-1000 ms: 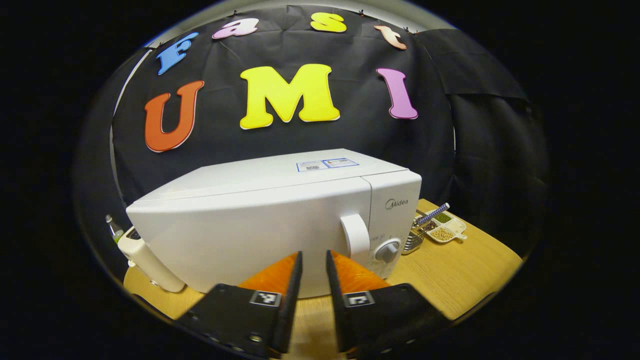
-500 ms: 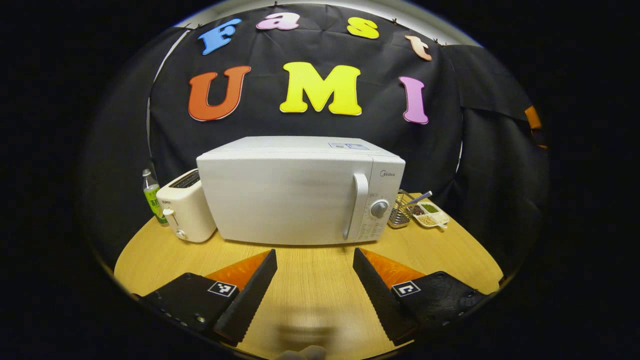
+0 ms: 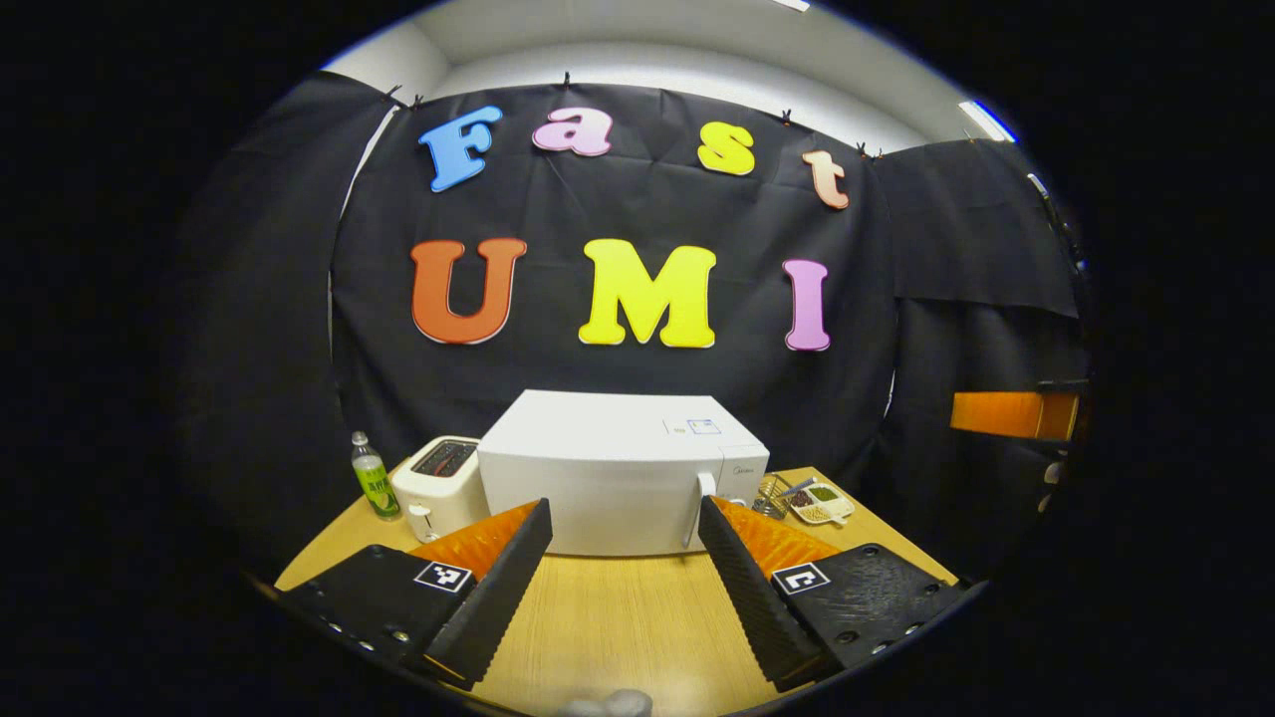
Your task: Open the microwave oven with the left hand, put the food in, and close the microwave oven.
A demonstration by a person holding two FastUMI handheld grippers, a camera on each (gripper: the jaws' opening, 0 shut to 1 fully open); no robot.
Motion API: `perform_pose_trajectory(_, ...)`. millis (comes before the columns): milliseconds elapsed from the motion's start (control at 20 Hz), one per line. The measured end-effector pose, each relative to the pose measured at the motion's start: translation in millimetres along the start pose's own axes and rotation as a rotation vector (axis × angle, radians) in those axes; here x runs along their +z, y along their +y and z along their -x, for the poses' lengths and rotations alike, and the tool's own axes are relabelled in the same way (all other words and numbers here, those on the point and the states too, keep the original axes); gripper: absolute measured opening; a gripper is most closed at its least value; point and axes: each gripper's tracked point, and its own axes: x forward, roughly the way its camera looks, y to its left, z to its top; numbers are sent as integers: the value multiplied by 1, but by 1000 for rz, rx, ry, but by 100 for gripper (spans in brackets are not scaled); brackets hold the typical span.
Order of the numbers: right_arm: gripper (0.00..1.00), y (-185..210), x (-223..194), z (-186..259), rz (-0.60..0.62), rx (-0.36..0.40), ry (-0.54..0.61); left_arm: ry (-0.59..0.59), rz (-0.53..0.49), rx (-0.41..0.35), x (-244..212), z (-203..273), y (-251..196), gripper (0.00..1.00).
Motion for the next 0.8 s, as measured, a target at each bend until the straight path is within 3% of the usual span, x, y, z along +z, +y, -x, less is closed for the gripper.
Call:
perform_pose_trajectory(50,100,3,4,3,-2,0,-13,-14,-1,1,13,7,2,94)
perform_pose_trajectory(100,92,4,8,7,-4,-2,-30,-13,7,6,21,15,4,94)
perform_pose_trajectory(150,100,6,13,11,-5,-5,-45,-23,13,9,32,21,6,94)
perform_pose_trajectory(200,92,7,17,15,-5,-11,-60,-49,14,19,47,29,6,94)
perform_pose_trajectory(300,91,6,28,21,0,-29,-90,-96,0,38,70,40,11,94)
perform_pose_trajectory(350,92,8,34,23,5,-32,-105,-111,-6,52,78,44,15,94)
perform_pose_trajectory(400,100,10,38,24,12,-35,-116,-117,-13,65,82,48,19,94)
perform_pose_trajectory(800,100,19,62,29,21,-38,-176,-130,-18,110,92,52,35,94)
